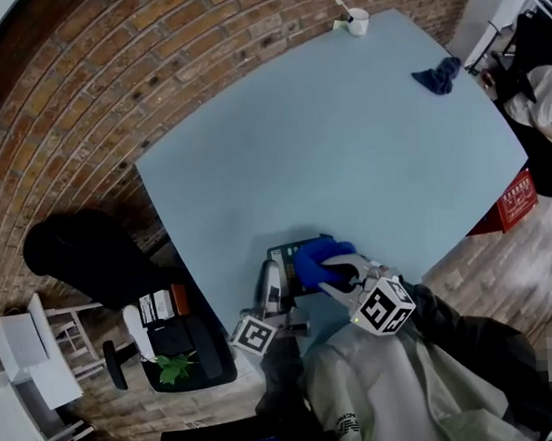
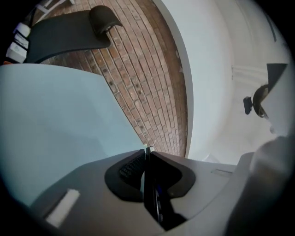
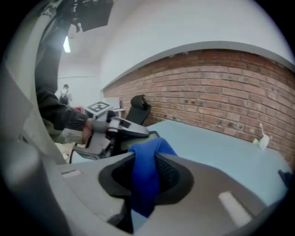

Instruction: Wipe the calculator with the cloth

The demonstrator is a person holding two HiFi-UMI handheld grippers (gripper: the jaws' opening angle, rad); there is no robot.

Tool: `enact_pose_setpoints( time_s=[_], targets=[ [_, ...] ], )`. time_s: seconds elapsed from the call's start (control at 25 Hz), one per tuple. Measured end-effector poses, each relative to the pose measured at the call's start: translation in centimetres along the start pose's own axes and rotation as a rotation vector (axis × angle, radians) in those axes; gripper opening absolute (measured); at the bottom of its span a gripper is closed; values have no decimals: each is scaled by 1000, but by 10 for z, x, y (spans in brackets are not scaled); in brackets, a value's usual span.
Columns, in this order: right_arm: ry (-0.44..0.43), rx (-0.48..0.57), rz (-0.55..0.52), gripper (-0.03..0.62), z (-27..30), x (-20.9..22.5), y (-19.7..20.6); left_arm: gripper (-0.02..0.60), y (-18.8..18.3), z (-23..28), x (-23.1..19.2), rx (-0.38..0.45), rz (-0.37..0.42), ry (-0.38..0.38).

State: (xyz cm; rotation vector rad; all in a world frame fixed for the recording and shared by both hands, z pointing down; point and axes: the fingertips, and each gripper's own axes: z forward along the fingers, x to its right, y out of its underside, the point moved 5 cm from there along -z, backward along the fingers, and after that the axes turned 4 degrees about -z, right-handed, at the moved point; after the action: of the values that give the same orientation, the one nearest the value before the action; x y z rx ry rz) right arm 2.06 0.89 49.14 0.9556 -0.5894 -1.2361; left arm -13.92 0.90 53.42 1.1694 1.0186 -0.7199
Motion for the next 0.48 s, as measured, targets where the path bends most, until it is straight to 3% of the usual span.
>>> enact_pose_setpoints(
  time_s=[0.12, 0.2, 0.36, 0.4, 0.48],
  targets=[
    [-49, 1, -142, 86, -13, -27, -29, 48, -8, -4, 19, 36, -70, 77],
    [34, 32, -153, 86, -28, -11, -39, 48, -13, -8, 33, 48, -92, 128],
    [320, 168, 35, 86, -59, 66, -46, 48, -22, -12, 57, 62, -129, 228],
    [339, 183, 85, 86, -65, 78, -48, 46, -23, -13, 61, 74, -149, 249],
    [283, 252, 183, 86, -75, 79, -56, 45, -23, -15, 68, 114, -193, 271]
  ],
)
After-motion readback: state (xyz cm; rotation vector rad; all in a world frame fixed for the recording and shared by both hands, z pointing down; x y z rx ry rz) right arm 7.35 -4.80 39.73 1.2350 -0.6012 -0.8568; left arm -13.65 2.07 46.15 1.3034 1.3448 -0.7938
